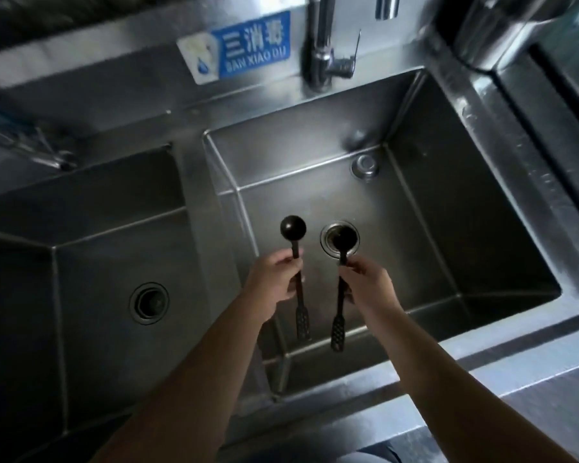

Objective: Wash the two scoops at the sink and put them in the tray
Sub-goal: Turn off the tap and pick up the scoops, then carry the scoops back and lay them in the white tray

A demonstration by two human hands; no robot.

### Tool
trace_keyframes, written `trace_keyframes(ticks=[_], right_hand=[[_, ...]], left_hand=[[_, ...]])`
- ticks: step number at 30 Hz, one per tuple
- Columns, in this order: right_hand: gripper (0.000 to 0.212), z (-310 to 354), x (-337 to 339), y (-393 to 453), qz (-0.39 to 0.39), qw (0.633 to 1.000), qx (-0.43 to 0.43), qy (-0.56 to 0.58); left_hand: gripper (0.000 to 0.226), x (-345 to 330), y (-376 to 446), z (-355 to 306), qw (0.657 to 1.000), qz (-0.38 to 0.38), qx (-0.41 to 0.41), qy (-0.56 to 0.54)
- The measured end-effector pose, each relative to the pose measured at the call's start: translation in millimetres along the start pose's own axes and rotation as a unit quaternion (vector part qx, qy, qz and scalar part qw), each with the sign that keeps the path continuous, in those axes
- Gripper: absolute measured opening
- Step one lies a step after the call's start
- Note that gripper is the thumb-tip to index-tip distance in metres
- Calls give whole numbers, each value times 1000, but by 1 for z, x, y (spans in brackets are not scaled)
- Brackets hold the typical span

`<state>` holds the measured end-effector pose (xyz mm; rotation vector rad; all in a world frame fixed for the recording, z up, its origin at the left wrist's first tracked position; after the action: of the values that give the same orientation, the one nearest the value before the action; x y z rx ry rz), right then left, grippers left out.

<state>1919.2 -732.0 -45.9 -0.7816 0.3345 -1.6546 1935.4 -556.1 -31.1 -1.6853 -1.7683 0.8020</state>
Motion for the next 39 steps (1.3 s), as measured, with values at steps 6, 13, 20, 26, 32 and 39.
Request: trace_keyframes(ticks=[6,13,20,26,32,39], right_hand=[[16,31,-13,-83,67,993,10,98],[15,46,-42,-161,90,983,59,152],[16,13,-61,-262,-13,976,87,197],[23,-42,-65,-346,-109,951,80,277],[41,-100,-39,-431,-215,897,96,374],[29,-189,-14,-548,-388,807,69,439]], left_hand=[[21,42,-80,-19,999,16,-36,29],[17,79,-138,-4,991,59,-97,76],[24,115,-194,28,976,138,-132,107],[29,109,-249,58,947,242,-131,166],[18,65,-305,97,885,347,-147,274],[19,3,-400,182,784,469,-145,381]])
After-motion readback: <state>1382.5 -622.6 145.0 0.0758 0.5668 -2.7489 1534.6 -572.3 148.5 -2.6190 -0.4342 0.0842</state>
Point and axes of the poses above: each hand's wrist, its own y-axis towards the middle knuckle, its own x-axis out of the back of the hand, z = x × y, the point moved 2 cm from there along y, towards the middle knuckle, and after that the axes turned 2 degrees about -z, right-handed, at the moved point
